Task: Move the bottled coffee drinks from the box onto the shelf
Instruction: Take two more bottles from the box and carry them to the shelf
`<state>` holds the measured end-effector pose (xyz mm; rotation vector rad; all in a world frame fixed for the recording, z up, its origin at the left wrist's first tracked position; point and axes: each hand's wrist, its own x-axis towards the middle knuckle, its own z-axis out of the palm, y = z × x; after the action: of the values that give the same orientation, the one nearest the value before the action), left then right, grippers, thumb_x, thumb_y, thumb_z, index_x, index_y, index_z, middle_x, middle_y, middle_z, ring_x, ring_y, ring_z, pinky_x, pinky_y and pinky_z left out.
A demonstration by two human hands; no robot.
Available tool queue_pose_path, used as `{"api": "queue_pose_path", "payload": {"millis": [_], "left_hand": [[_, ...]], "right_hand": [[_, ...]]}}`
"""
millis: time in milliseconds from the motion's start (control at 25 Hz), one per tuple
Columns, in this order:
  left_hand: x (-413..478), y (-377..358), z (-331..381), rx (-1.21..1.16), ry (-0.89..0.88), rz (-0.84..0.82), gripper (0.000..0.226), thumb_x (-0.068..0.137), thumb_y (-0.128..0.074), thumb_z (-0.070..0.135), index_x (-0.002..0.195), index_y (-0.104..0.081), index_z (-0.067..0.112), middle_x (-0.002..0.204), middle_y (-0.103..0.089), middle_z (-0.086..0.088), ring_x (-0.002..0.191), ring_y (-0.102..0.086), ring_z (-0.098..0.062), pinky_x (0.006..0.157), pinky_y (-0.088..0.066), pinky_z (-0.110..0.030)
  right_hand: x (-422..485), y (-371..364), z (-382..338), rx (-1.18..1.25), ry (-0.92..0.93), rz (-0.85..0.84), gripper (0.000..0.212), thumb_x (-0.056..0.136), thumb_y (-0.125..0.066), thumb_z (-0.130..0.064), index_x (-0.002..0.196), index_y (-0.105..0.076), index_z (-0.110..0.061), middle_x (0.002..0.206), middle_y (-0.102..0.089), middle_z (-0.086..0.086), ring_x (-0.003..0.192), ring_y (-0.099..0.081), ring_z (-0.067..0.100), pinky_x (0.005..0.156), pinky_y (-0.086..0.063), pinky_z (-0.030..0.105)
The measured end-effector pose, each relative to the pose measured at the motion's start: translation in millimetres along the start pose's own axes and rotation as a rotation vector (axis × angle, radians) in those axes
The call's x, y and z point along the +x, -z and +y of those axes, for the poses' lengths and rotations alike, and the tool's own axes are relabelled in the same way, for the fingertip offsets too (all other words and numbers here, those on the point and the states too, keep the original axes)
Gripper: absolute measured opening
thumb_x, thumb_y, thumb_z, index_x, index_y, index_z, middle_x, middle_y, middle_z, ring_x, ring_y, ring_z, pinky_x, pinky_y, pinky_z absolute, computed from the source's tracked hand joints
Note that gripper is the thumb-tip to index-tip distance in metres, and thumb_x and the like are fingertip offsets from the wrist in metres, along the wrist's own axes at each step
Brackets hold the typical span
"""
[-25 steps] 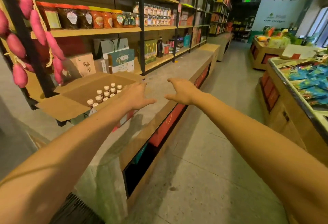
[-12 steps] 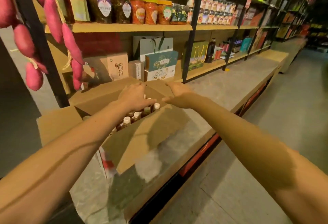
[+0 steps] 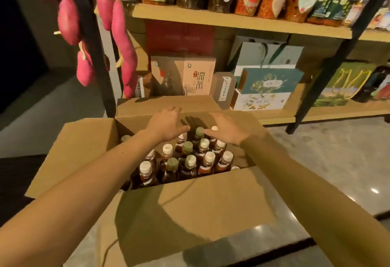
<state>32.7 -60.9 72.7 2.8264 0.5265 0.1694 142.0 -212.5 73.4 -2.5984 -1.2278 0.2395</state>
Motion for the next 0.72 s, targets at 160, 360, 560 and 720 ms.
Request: {"api": "queue_pose_path", "payload": {"millis": [160, 360, 560, 720], "left_hand": [[25.1, -30.4, -6.7, -0.070, 0.141, 0.001, 0.065, 0.089, -0.055, 0.045, 0.141, -0.035, 0.012, 0.141, -0.046, -0.012, 0.127, -0.045, -0.030, 0.103, -0.039, -0.041], [45.2, -63.0, -19.7, -0.159, 0.235, -0.045, 0.061, 0.091, -0.054, 0.038, 0.143, -0.032, 0.015, 0.143, -0.045, -0.009, 0.130, -0.043, -0.026, 0.104, -0.035, -0.035], [76.0, -99.2, -38.0, -0.367, 0.293, -0.143, 0.060, 0.087, -0.062, 0.029, 0.140, -0.039, 0.012, 0.142, -0.048, -0.007, 0.129, -0.046, -0.023, 0.102, -0.038, -0.029], [101.2, -113.6, -49.7, -0.436, 0.248, -0.279, 0.055, 0.082, -0.070, 0.024, 0.132, -0.050, 0.012, 0.134, -0.054, -0.002, 0.124, -0.050, -0.018, 0.093, -0.036, -0.020]], "right_hand": [[58.2, -16.4, 30.4, 0.066, 0.118, -0.104, 0.061, 0.091, -0.059, -0.032, 0.143, -0.034, -0.011, 0.147, -0.040, 0.009, 0.134, -0.038, 0.026, 0.107, -0.032, 0.033], [104.4, -57.7, 50.0, 0.294, 0.131, -0.192, 0.057, 0.089, -0.063, -0.023, 0.140, -0.040, -0.012, 0.143, -0.045, 0.008, 0.133, -0.040, 0.024, 0.108, -0.033, 0.034], [128.4, -87.9, 70.5, 0.548, -0.026, -0.177, 0.052, 0.081, -0.071, -0.012, 0.129, -0.051, -0.006, 0.131, -0.057, 0.010, 0.124, -0.051, 0.022, 0.105, -0.040, 0.032], [143.2, -106.7, 74.2, 0.577, -0.139, -0.163, 0.046, 0.076, -0.075, -0.009, 0.119, -0.060, -0.002, 0.124, -0.060, 0.012, 0.119, -0.054, 0.024, 0.099, -0.040, 0.027]]}}
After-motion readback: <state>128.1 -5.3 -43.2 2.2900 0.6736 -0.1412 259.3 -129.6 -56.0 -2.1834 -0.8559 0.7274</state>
